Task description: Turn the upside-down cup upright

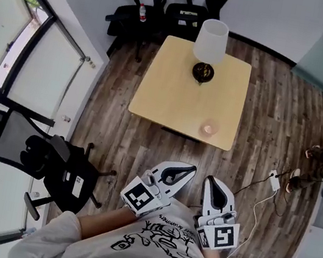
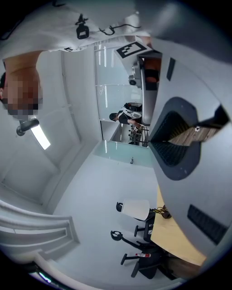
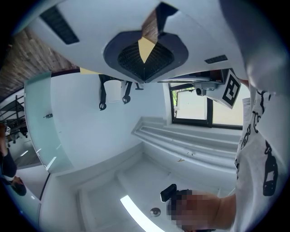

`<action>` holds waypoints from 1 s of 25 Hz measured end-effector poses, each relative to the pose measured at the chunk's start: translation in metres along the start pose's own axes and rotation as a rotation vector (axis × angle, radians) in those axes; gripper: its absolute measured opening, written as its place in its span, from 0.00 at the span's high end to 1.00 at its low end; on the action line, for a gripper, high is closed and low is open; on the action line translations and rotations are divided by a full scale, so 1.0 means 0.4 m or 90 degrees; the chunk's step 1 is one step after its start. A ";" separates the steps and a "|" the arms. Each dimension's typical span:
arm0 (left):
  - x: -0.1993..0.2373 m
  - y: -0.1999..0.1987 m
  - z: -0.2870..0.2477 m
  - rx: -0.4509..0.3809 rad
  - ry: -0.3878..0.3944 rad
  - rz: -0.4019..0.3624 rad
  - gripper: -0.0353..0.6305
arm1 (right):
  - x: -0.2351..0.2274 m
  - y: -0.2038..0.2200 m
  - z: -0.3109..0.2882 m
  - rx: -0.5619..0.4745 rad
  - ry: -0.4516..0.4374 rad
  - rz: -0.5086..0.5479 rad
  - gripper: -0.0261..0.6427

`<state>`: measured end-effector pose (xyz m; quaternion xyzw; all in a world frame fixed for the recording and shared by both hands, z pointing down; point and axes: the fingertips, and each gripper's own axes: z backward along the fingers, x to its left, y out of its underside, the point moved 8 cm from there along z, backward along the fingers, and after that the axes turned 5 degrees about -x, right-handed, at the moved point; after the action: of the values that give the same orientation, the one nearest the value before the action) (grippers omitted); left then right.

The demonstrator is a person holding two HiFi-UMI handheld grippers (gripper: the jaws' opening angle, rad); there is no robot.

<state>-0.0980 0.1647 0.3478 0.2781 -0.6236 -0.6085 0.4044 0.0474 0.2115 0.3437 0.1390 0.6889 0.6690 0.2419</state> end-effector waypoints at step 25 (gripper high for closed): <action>0.271 -0.015 -0.139 0.039 0.054 -0.007 0.93 | -0.140 0.014 -0.267 0.016 0.030 -0.002 0.92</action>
<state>-0.1082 0.0437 0.3560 0.3193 -0.6227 -0.5793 0.4181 0.0384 0.0916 0.3561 0.1250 0.7029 0.6633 0.2245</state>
